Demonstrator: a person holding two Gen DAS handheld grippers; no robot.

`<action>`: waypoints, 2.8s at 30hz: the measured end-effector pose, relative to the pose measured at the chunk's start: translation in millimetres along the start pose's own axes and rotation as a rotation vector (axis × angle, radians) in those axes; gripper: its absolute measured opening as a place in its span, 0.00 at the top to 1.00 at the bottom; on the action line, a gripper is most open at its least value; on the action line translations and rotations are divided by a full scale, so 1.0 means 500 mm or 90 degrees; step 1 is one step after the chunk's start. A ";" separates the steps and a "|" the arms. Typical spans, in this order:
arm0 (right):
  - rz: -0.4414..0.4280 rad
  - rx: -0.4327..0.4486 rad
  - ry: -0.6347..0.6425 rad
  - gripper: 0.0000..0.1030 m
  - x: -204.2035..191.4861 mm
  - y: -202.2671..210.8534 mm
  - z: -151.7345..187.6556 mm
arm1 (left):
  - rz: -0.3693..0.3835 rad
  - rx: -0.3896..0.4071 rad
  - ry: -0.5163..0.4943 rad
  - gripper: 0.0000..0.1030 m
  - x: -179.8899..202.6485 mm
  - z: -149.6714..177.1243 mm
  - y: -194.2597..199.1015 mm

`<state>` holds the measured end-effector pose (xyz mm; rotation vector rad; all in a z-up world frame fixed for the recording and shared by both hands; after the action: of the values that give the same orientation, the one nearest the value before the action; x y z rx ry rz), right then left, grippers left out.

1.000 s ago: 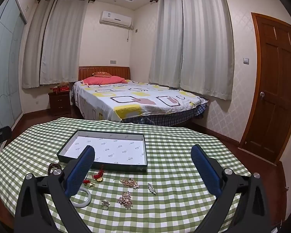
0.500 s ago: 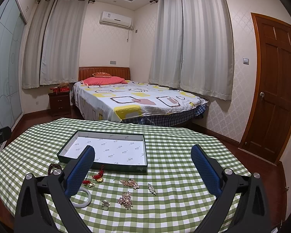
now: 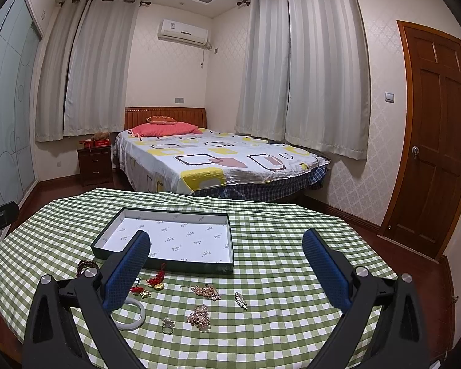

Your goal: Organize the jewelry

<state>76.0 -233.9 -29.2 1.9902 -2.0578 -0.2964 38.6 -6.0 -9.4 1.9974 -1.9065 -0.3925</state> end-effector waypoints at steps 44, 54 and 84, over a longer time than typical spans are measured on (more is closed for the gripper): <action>-0.008 0.005 -0.002 0.06 -0.011 -0.002 -0.012 | 0.000 -0.003 0.000 0.04 -0.006 0.004 -0.001; -0.026 0.001 -0.009 0.06 -0.014 -0.034 0.025 | 0.000 -0.014 -0.001 0.04 -0.019 0.035 -0.044; -0.094 -0.201 -0.023 0.07 -0.016 -0.250 0.245 | 0.016 -0.266 -0.049 0.26 -0.005 0.284 -0.350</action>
<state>154.5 -235.4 -186.1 1.9523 -1.7567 -0.6470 134.7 -6.6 -213.0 1.7029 -1.7159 -0.7979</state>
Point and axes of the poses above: each gripper's, at about its wrist camera, not at the fingertips, and y roughly against the way its jaws point, x to its right, z to its underside, the point moved 5 cm from there along -y, roughly the way its jaws point, and after that the axes turned 1 degree about -y, right-handed, at the moved point
